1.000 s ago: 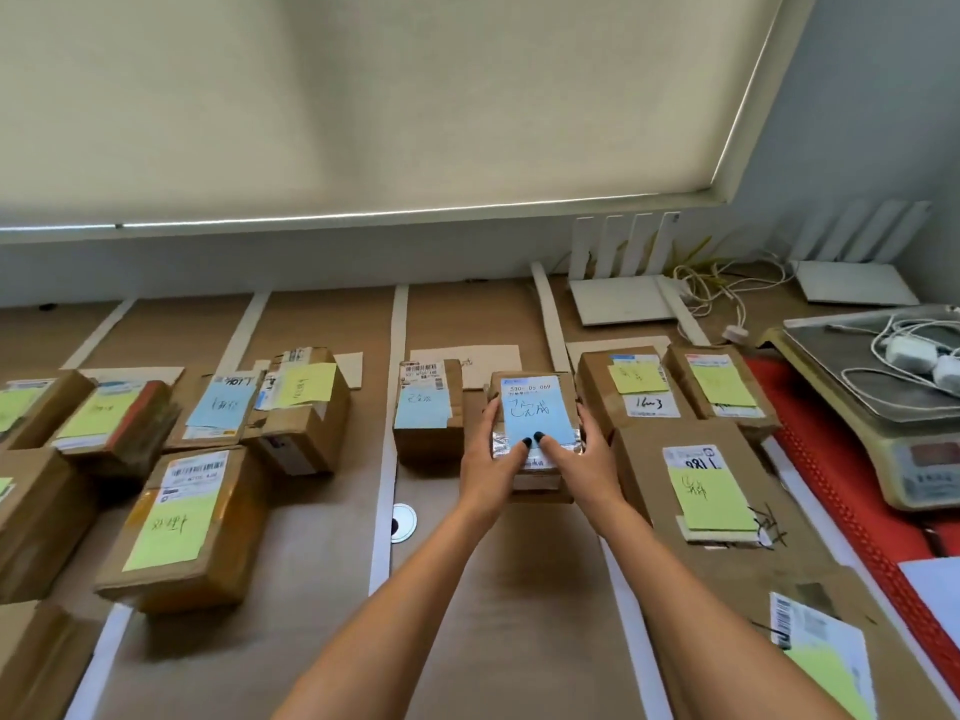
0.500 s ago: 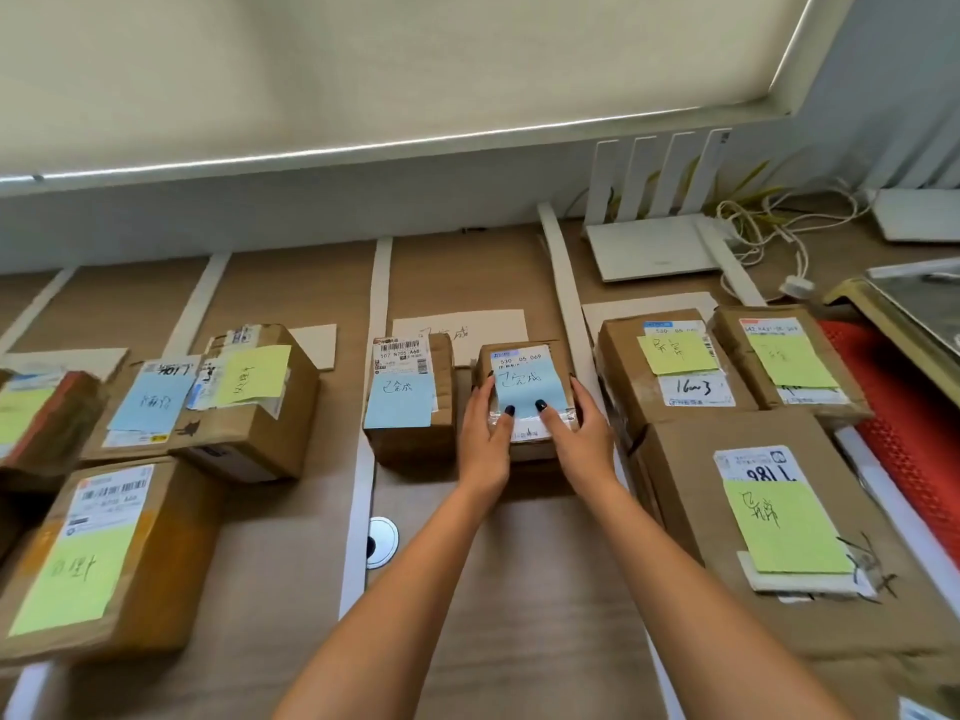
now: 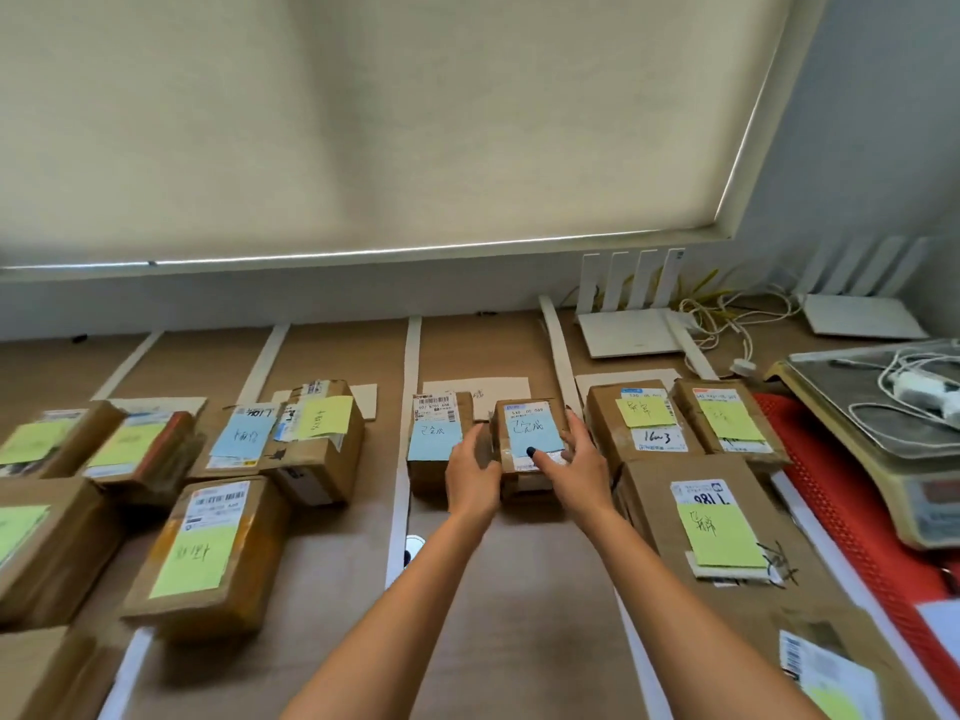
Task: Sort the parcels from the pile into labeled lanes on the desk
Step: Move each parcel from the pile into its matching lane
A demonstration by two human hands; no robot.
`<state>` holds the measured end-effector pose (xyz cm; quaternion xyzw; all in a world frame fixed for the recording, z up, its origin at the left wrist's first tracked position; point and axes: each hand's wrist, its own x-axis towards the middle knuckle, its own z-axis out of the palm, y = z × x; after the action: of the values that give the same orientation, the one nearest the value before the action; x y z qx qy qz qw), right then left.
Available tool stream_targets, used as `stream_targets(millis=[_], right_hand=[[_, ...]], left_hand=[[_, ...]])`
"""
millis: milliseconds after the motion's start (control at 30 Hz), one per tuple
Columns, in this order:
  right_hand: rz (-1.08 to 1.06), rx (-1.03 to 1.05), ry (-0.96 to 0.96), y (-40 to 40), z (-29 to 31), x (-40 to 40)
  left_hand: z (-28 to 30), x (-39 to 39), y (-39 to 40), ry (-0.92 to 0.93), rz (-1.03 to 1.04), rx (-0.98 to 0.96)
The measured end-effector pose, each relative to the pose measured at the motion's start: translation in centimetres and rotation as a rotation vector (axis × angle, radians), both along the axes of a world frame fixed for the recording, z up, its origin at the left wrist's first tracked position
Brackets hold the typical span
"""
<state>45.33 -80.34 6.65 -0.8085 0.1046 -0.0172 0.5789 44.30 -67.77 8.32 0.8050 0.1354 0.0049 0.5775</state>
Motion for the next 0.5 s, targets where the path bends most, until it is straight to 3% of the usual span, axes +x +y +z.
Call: stream_targets(millis=[233,500], right_hand=[[0.103,0.004,-0.065,4.3,5.9,-7.8],[0.147,-0.016,-0.128,13.5,8.5,-18.8]], left_hand=[[5.3,-7.7,6.1,-0.061,0.005,-0.173],[7.1,-18.8,15.0,-0.142,0.004,-0.139]])
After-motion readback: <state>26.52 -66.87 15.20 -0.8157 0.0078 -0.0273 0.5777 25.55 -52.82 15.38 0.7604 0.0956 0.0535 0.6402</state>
